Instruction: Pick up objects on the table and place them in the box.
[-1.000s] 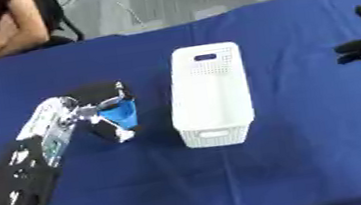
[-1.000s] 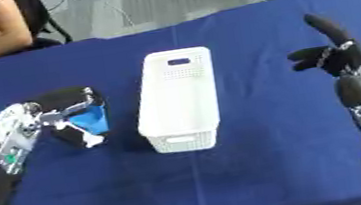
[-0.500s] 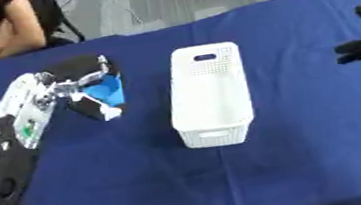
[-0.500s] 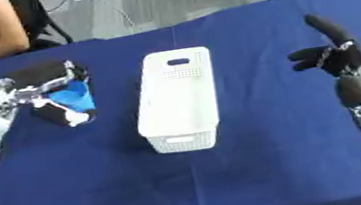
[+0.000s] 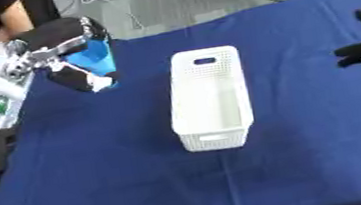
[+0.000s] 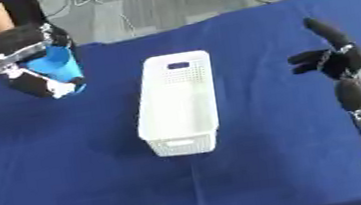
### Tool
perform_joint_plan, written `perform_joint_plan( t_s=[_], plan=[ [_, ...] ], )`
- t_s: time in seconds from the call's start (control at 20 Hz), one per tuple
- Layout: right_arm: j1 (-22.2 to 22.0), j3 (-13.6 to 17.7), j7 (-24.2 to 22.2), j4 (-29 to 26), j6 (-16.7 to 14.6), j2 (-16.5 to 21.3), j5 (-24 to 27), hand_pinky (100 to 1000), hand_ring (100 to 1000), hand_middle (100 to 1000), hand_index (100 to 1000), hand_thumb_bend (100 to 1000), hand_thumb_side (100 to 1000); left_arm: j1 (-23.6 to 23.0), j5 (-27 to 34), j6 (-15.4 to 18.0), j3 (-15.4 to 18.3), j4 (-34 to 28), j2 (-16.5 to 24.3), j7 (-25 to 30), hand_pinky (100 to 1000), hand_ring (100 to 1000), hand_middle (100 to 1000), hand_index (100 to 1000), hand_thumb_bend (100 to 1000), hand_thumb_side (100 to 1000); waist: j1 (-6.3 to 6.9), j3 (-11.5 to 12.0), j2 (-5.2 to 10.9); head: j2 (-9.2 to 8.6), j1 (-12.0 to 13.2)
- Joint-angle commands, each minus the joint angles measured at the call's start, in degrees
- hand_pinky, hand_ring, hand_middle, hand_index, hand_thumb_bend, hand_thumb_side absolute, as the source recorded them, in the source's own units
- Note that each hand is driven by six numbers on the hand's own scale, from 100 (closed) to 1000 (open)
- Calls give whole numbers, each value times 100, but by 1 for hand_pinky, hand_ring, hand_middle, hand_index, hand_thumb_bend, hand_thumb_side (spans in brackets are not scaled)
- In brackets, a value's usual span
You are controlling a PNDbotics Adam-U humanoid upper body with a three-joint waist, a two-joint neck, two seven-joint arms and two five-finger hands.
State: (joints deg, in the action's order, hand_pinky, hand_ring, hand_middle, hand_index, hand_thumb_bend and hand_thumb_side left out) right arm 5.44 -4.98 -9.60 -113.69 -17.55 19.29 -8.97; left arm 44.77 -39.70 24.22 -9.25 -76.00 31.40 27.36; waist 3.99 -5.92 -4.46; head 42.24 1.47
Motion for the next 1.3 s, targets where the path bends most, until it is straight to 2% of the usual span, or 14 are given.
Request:
perform_joint_plan(
  t_s=[0.05,0.3,0.55,0.95,1.3],
  plan=[
    [10,-4,-19,-90,18,74,20,672,735,986,1000,517,1000,337,-1,13,-8,-17,-190,86,100,214,444,533,100,275,-21,-22,78,-83,-19],
    [39,-40,-53,-90,16,54,49,672,735,986,1000,516,1000,1026,-171,14,-57,377,-909,172,100,213,444,534,100,282,-38,-63,76,-106,74],
    [79,-78,-94,-90,26,19,89,672,735,986,1000,515,1000,1429,-590,-44,28,999,-1498,44,100,212,444,530,100,281,-62,-125,67,-207,100],
    [106,-98,-140,-90,28,-11,118,672,735,987,1000,516,1000,1401,-1317,189,-25,1827,-1964,-185,100,217,444,532,100,271,-83,-152,41,-374,-24],
    [106,-106,-162,-90,23,-24,111,672,735,987,1000,517,1000,1322,-1545,409,-115,1963,-2242,-352,100,213,444,529,100,272,-97,-148,22,-414,-56]
  ],
)
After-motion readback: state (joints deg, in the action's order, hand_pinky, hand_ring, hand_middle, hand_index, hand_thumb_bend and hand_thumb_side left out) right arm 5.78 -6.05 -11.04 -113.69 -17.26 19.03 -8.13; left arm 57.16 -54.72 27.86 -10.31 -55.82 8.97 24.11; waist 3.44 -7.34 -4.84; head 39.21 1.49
